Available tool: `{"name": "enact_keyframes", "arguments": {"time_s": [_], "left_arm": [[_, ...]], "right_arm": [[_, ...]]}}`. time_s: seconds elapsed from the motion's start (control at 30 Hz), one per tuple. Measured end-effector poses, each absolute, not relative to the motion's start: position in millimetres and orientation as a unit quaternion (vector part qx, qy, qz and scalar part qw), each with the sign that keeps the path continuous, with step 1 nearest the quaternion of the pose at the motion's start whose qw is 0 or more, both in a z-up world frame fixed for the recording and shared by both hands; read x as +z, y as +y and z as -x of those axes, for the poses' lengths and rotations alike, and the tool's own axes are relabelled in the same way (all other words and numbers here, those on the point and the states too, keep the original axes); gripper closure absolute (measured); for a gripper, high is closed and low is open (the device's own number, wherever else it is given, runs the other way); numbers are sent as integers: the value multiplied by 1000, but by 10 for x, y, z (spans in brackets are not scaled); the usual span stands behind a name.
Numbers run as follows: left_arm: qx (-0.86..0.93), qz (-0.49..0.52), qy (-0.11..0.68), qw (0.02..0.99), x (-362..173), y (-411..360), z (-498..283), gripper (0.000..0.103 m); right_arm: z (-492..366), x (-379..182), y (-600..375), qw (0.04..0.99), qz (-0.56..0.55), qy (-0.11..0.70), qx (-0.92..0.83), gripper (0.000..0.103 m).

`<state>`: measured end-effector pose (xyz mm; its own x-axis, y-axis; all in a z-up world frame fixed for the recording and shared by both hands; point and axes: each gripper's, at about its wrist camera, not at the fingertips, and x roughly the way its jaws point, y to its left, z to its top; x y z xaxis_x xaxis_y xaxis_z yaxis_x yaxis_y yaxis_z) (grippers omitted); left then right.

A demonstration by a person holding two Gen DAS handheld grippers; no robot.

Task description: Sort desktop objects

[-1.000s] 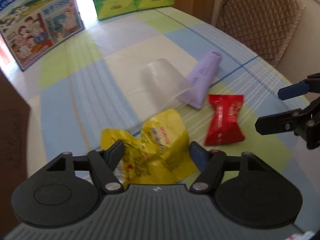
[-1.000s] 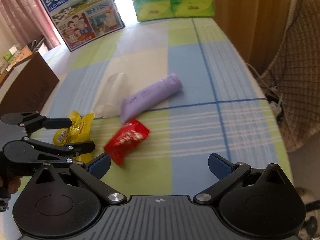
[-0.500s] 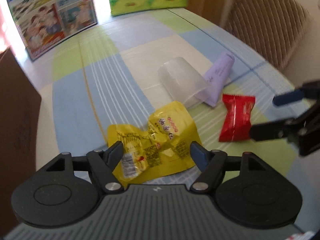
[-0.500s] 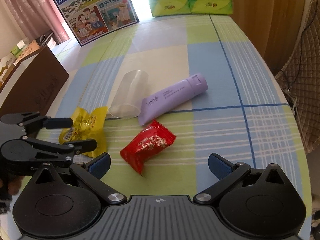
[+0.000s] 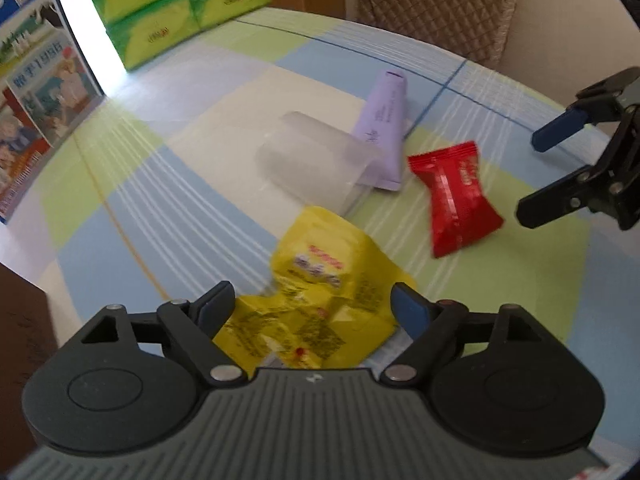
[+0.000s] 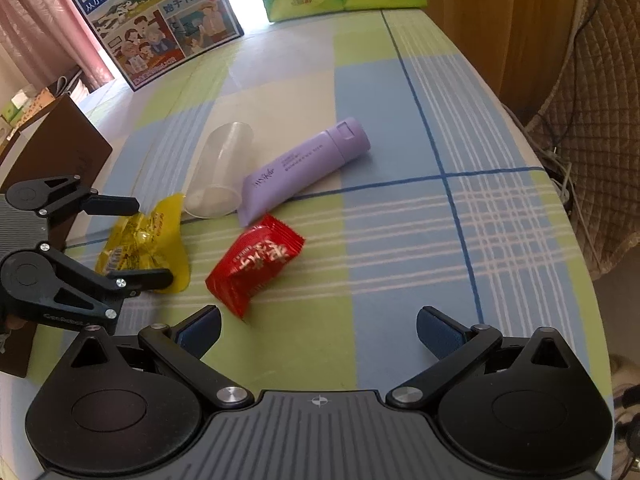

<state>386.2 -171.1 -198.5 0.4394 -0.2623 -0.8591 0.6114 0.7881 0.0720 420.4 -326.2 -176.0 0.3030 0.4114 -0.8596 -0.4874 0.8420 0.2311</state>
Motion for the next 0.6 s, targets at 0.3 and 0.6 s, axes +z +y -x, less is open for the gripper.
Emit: {"name": "enact_keyframes", "arguments": {"time_s": [0.3,0.6], "left_arm": [[-256,-182,484,817,-1955,-1820,-3595,42],[-214,-110,491,837,-2015,-1801,-3846,32]], "right_arm": [[-4196,-1788,-3328,805,33,527,271,2],[-4174,-1759,-3334,808,36,521,272,2]]}}
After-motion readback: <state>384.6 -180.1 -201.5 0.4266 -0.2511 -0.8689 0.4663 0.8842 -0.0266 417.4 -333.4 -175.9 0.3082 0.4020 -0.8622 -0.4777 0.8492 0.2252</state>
